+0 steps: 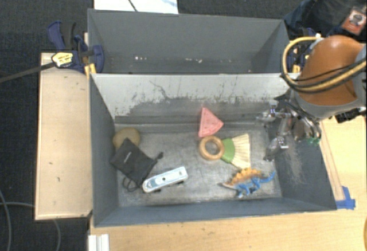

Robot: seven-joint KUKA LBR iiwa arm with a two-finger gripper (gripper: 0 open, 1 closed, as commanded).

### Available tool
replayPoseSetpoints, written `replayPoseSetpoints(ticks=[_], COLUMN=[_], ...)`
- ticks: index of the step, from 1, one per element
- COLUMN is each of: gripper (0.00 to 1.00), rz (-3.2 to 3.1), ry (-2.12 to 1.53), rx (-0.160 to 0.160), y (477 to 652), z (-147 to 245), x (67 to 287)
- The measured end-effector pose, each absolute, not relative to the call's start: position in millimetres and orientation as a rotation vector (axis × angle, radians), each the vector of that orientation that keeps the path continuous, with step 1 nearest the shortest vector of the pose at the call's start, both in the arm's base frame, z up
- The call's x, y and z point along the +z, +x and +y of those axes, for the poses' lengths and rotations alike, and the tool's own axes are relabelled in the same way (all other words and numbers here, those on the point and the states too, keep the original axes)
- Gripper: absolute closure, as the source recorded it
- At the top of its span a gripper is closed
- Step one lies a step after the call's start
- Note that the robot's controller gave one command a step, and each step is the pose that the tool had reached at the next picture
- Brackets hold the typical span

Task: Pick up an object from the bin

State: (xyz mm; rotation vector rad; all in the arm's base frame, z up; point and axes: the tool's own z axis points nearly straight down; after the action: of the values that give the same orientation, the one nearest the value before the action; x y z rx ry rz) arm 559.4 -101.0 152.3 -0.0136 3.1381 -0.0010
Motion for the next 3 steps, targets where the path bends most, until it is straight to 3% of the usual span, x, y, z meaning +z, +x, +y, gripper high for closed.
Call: replayPoseSetpoints(ticks=[1, 2, 3], gripper=[1.0, 1.0, 1.0], rz=[3.103, 3.103, 3.121], ry=[-0.322, -0.322, -0.39], rx=[-0.009, -0.009, 0.003], y=[539.5, 539.4, 525.8], z=[-55, -55, -52], x=[78, 78, 117])
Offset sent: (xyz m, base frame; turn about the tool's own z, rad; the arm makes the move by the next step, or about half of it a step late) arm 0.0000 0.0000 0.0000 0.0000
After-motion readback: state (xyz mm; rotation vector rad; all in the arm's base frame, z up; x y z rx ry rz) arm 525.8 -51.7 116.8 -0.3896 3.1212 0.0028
